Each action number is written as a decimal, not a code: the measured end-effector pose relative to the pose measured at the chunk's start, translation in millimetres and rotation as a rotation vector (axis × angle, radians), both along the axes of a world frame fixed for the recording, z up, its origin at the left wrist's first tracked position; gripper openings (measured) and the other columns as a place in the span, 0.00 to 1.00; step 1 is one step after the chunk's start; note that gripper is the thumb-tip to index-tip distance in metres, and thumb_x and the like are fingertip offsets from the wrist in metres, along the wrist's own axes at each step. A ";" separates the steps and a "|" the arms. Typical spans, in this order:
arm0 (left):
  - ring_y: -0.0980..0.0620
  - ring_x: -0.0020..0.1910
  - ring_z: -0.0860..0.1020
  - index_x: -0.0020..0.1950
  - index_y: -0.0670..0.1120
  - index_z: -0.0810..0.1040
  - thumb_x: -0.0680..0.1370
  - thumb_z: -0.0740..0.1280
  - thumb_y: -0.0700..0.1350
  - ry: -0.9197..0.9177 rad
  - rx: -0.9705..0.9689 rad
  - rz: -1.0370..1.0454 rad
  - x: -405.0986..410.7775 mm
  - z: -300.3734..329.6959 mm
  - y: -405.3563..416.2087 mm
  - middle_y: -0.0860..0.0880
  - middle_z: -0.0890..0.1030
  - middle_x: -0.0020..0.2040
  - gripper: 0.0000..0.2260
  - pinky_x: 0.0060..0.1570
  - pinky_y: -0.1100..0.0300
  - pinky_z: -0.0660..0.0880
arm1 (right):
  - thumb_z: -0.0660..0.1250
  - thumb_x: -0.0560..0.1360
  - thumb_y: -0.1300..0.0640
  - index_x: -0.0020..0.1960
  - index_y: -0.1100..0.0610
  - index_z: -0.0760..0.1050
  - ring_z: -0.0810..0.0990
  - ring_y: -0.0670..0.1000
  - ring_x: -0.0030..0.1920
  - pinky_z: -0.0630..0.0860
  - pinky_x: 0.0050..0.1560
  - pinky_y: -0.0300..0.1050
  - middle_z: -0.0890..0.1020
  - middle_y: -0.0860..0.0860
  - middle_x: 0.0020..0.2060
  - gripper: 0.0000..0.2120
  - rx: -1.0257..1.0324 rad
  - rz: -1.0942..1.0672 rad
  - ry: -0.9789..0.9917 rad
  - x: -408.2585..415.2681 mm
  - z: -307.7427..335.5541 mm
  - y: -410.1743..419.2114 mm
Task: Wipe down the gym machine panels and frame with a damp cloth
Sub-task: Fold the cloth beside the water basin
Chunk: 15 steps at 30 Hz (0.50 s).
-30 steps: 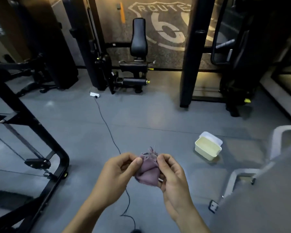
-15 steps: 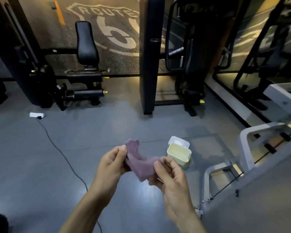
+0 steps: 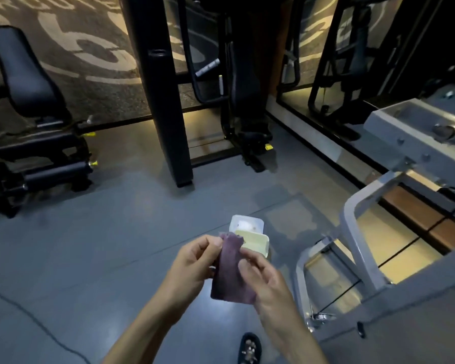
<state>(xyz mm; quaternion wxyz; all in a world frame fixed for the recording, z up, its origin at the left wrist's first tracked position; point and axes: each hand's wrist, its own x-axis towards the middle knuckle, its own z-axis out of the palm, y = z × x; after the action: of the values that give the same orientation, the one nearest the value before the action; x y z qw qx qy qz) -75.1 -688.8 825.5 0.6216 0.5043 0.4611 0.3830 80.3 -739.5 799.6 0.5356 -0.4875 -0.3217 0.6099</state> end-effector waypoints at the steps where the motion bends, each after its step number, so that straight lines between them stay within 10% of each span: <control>1: 0.46 0.44 0.81 0.49 0.41 0.81 0.79 0.66 0.58 0.006 -0.013 -0.009 11.9 -1.7 21.1 0.39 0.85 0.47 0.20 0.48 0.49 0.76 | 0.73 0.70 0.51 0.62 0.59 0.79 0.85 0.50 0.57 0.80 0.58 0.45 0.87 0.53 0.55 0.23 -0.026 -0.014 0.018 10.3 -3.8 21.0; 8: 0.52 0.39 0.78 0.49 0.46 0.82 0.82 0.64 0.56 0.007 -0.133 -0.001 73.9 -22.4 137.1 0.48 0.83 0.42 0.15 0.37 0.63 0.74 | 0.79 0.70 0.54 0.56 0.60 0.79 0.85 0.56 0.50 0.79 0.55 0.53 0.86 0.61 0.51 0.19 -0.075 -0.171 -0.001 72.0 -18.1 135.2; 15: 0.49 0.58 0.84 0.63 0.45 0.80 0.75 0.75 0.51 0.038 -0.197 -0.202 98.4 -66.4 228.1 0.48 0.86 0.58 0.19 0.56 0.56 0.80 | 0.77 0.67 0.42 0.44 0.55 0.78 0.79 0.53 0.45 0.75 0.50 0.52 0.82 0.66 0.46 0.18 -0.181 -0.240 -0.101 97.4 -72.5 220.8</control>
<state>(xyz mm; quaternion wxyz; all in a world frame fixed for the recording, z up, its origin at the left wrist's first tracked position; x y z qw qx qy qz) 23.3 -460.7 759.0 0.6947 0.4919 0.4549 0.2617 177.7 -518.7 727.1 0.5417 -0.5985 -0.2315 0.5429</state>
